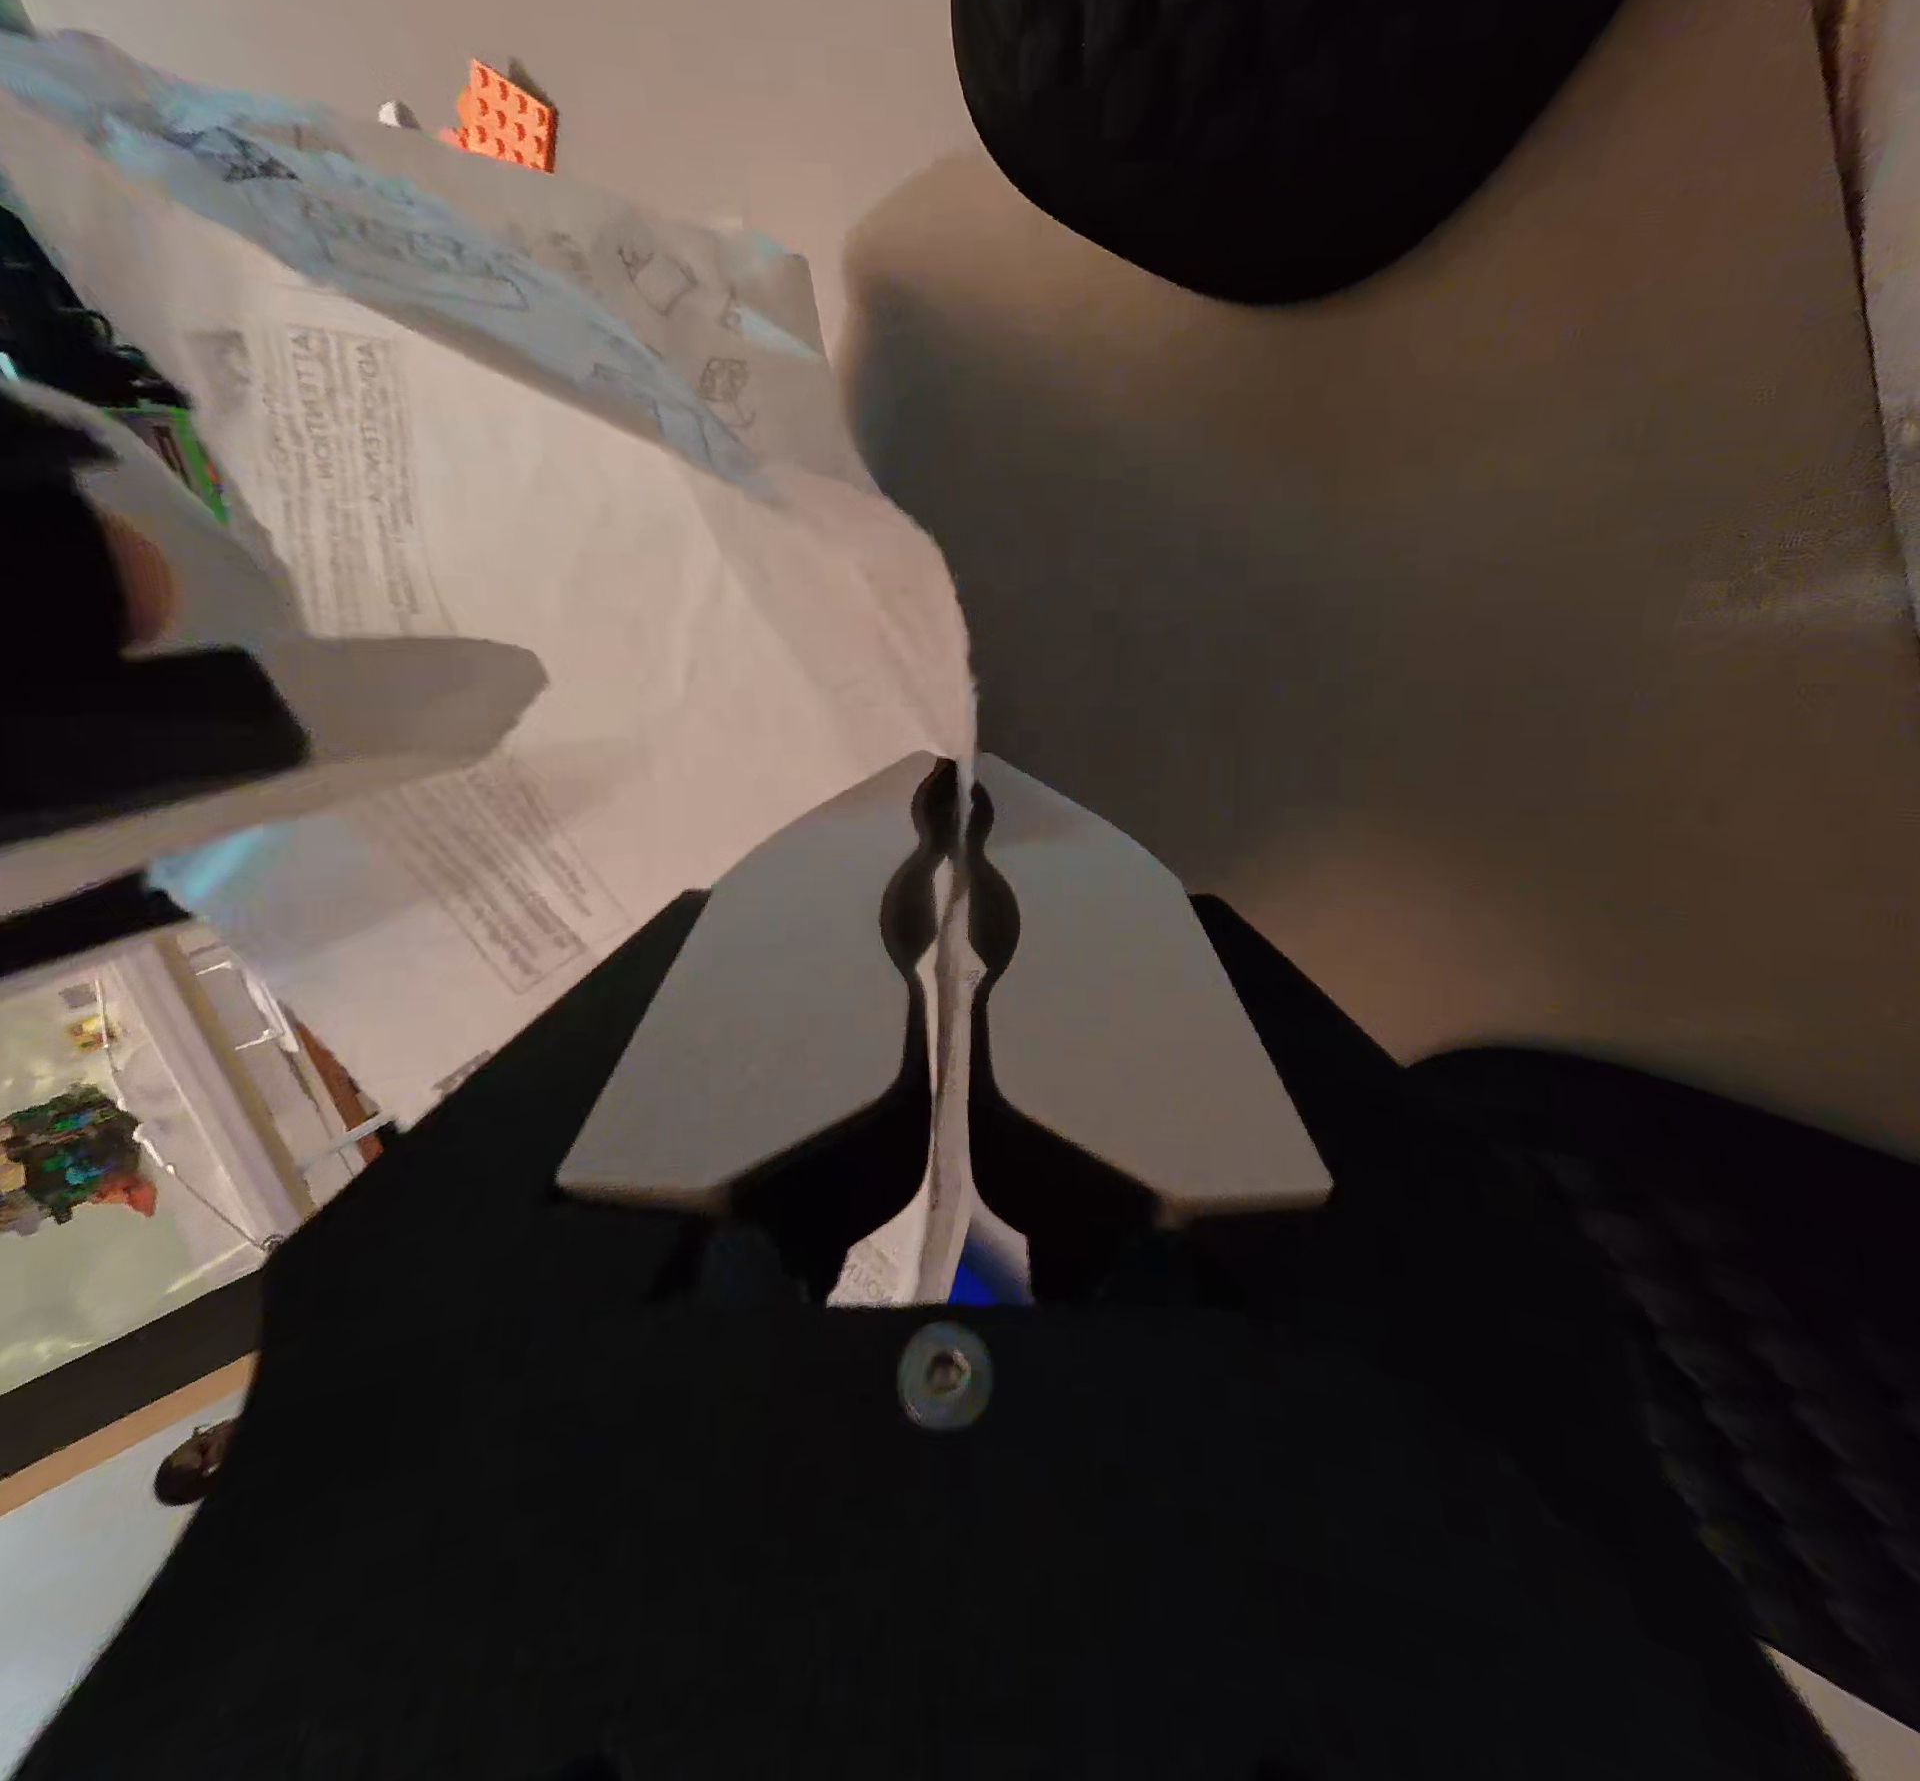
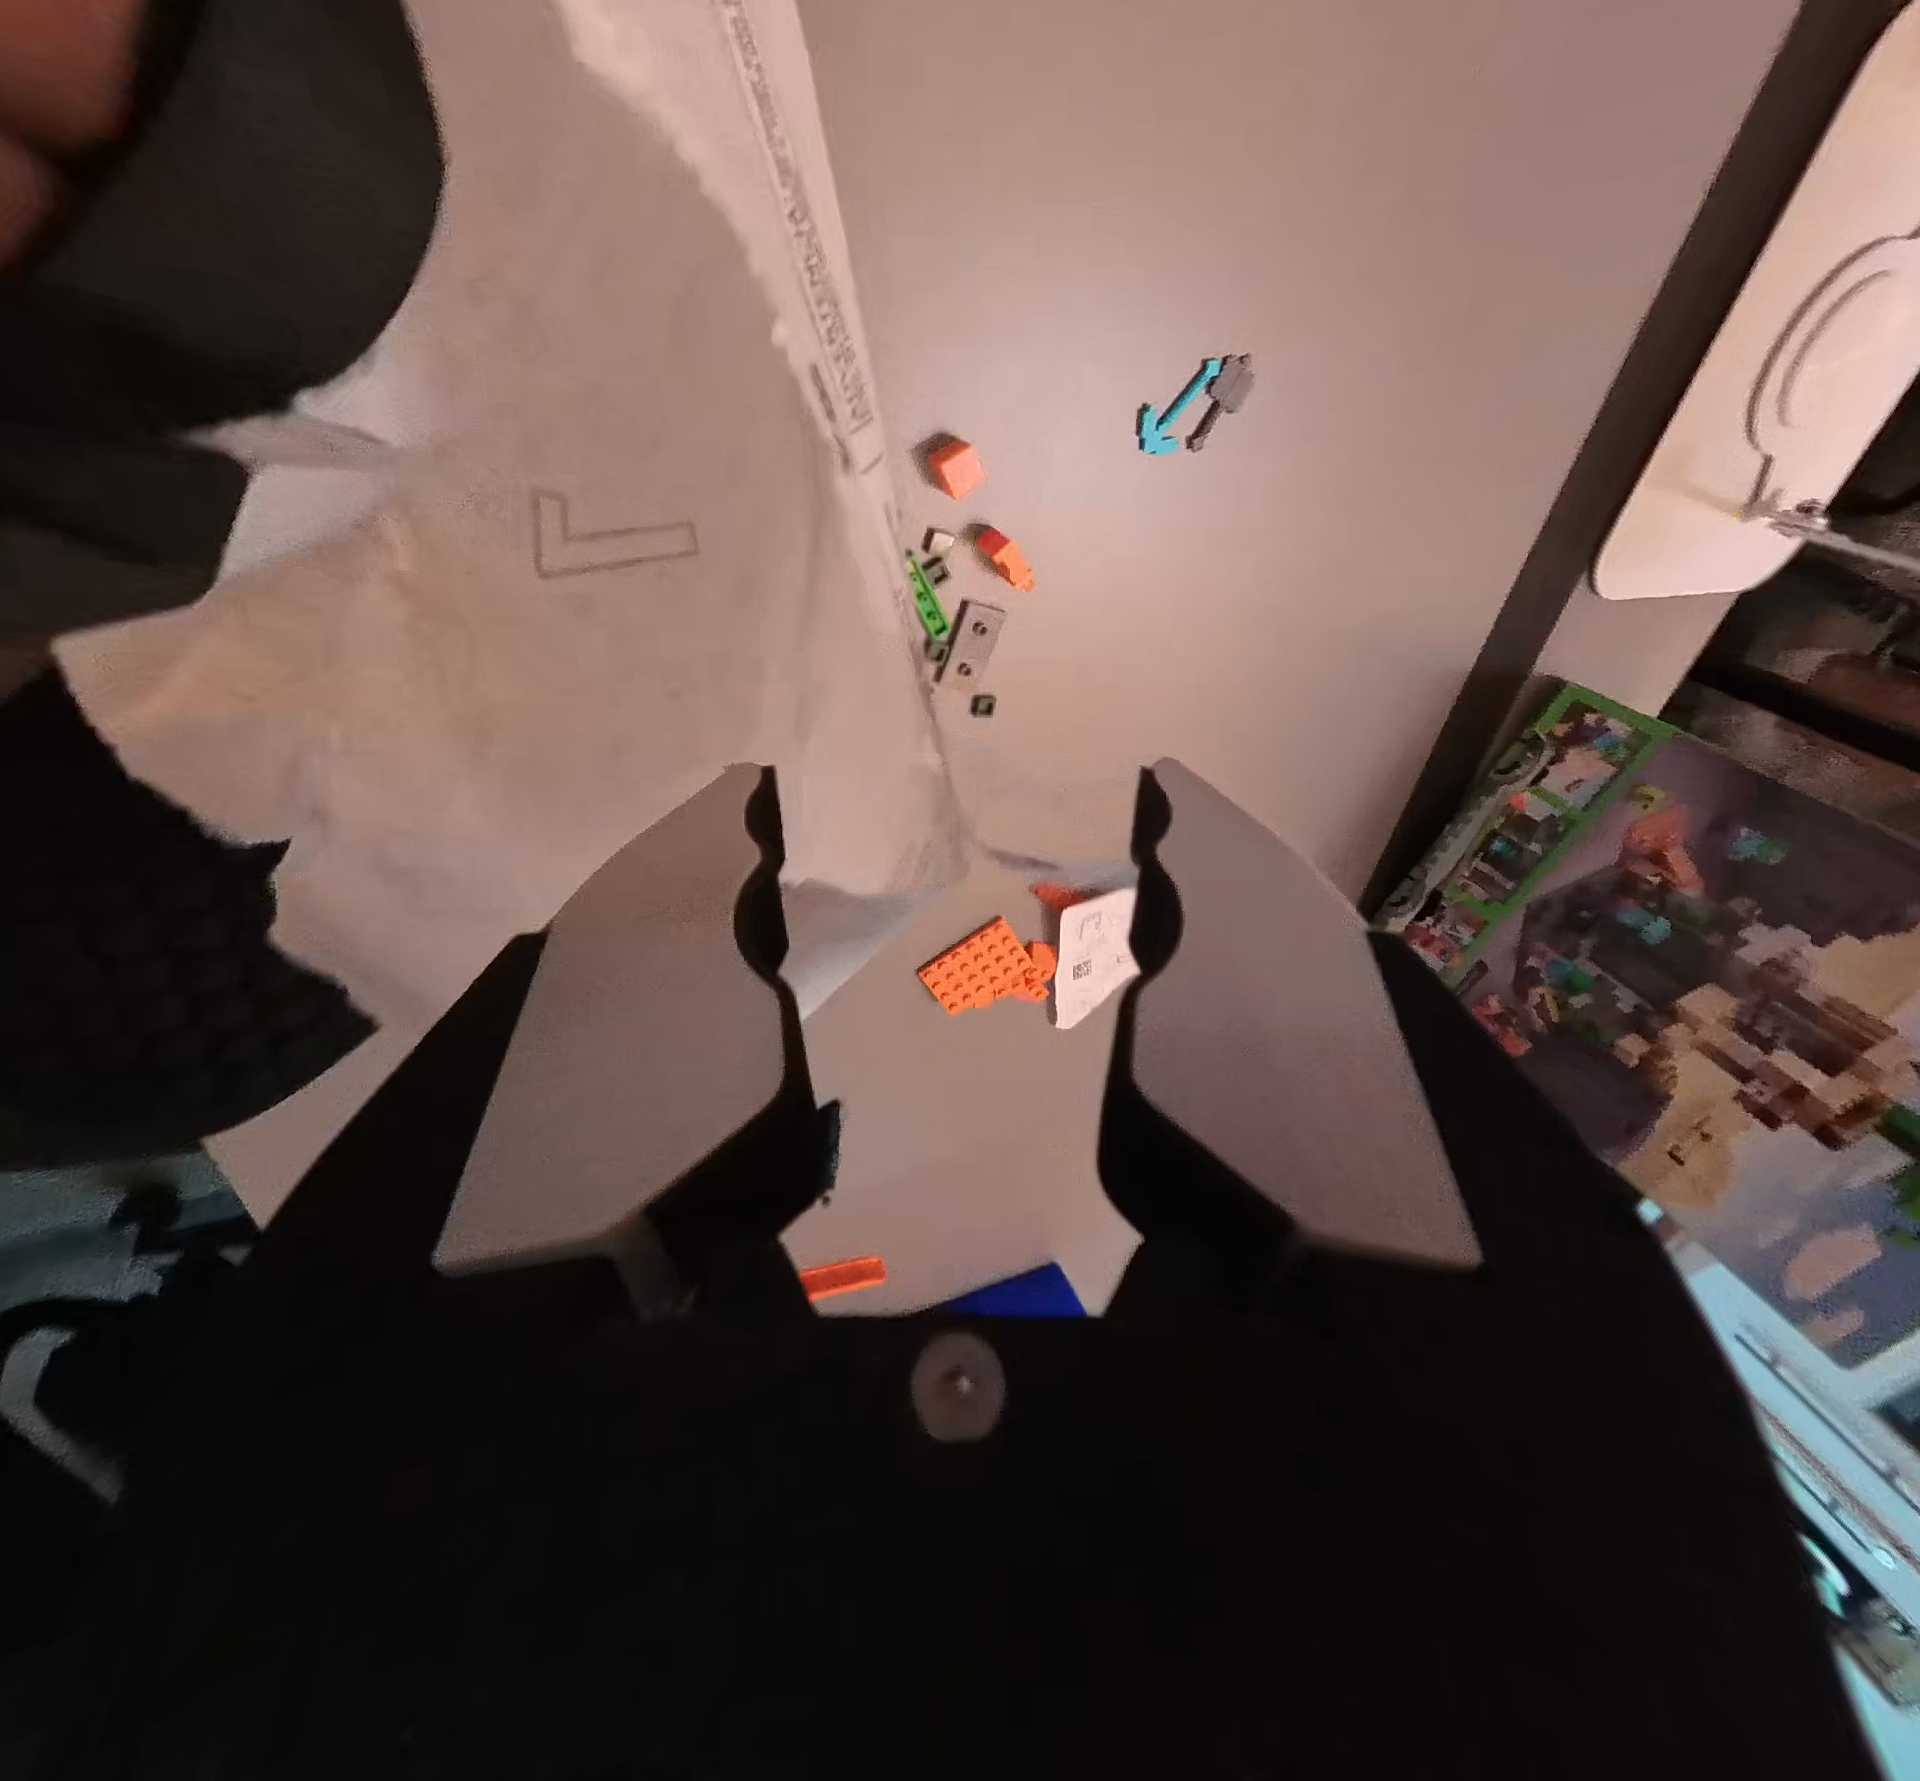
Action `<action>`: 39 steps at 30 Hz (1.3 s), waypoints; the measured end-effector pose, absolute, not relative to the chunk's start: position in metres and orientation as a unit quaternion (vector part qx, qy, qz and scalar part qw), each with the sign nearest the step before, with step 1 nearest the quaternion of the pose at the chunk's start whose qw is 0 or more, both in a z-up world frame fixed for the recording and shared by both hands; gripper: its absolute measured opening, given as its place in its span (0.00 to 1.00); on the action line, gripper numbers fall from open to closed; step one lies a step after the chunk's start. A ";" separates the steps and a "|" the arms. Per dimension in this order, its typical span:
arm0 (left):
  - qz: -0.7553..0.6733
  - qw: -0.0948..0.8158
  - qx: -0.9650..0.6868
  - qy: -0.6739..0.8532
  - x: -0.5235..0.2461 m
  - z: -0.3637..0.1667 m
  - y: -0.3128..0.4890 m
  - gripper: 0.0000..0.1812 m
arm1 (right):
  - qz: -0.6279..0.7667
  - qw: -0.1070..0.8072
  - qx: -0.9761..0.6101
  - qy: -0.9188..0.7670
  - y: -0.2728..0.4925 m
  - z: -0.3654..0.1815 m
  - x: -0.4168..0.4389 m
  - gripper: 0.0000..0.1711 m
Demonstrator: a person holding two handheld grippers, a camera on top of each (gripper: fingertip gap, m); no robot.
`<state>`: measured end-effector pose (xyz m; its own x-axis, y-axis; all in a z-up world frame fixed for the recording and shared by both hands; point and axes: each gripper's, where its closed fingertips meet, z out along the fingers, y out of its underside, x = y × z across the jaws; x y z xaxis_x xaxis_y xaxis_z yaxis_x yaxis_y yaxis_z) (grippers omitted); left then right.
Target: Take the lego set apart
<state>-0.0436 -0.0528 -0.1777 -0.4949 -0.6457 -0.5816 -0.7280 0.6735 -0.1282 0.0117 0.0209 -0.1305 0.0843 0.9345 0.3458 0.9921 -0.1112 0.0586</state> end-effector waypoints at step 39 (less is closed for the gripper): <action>0.150 0.254 -0.412 0.862 -0.048 -0.204 -0.052 0.00 | -0.268 0.168 -0.725 -0.612 0.057 -0.127 0.011 0.00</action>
